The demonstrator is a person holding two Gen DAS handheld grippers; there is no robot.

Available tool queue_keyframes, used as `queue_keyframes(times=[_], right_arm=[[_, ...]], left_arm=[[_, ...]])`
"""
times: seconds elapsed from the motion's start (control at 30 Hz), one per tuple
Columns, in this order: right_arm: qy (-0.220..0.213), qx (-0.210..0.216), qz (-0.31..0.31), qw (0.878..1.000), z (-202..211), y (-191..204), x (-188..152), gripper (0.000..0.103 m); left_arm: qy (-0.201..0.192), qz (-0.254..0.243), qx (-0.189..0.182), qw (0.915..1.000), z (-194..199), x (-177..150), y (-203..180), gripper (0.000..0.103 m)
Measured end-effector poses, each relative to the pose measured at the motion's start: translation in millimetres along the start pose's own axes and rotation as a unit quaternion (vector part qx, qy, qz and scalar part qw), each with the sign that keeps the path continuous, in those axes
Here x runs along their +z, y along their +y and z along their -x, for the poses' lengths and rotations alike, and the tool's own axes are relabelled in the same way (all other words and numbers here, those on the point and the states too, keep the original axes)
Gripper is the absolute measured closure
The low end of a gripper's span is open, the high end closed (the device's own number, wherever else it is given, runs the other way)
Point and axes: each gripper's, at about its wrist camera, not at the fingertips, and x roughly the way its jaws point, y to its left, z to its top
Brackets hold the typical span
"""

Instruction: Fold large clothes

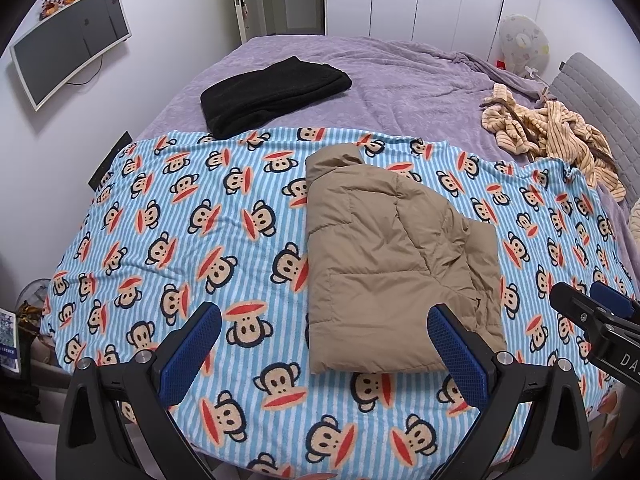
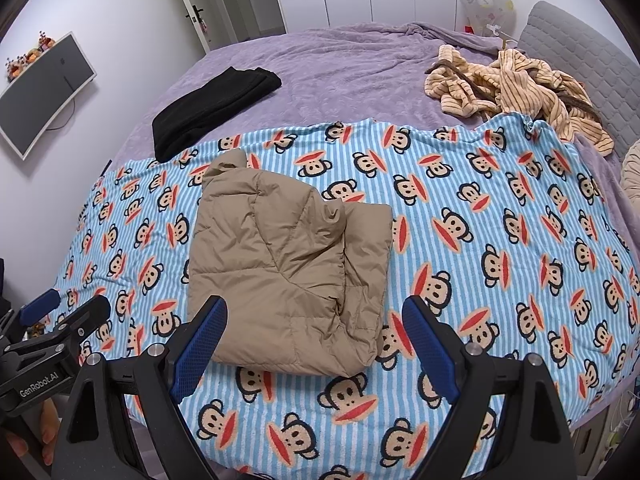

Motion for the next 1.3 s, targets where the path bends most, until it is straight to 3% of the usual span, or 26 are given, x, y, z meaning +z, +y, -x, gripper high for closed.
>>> queue_keyframes(times=[1.3], right_arm=[[0.002, 0.0, -0.002, 1.0, -0.3, 1.6, -1.8, 0.012]], left_arm=[[-0.004, 0.009, 0.004, 0.9999, -0.8, -0.9, 3.3, 0.0]])
